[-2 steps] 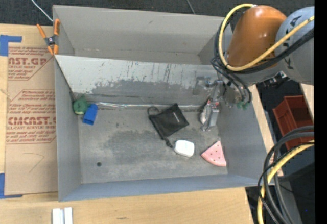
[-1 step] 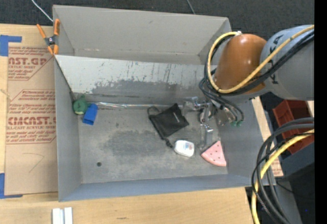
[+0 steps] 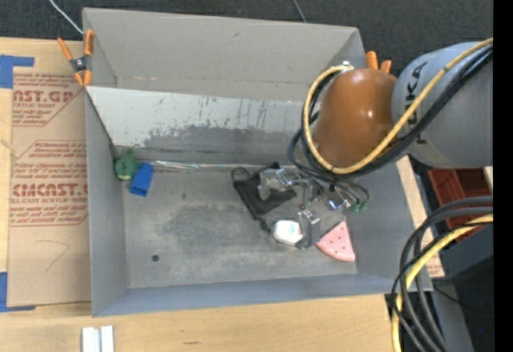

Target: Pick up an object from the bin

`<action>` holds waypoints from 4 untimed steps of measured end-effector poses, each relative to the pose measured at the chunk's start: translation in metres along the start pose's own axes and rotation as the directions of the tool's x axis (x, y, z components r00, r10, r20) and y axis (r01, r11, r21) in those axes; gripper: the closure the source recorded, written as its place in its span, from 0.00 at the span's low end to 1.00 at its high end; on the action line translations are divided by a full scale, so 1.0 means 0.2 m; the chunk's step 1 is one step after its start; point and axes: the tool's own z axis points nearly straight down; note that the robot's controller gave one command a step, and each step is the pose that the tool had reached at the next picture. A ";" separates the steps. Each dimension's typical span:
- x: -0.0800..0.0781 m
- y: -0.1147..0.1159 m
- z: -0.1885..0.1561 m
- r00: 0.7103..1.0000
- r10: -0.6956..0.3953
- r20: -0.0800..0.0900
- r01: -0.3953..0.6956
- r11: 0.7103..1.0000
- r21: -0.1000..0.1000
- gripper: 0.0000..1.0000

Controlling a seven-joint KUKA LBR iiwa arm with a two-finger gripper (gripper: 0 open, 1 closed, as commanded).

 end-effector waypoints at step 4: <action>0.14 -0.22 0.27 0.998 -0.055 -0.003 0.055 0.998 -0.007 1.00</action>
Offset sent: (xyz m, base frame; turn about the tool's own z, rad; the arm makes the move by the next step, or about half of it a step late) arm -0.0101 -0.0025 -0.0493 -0.4973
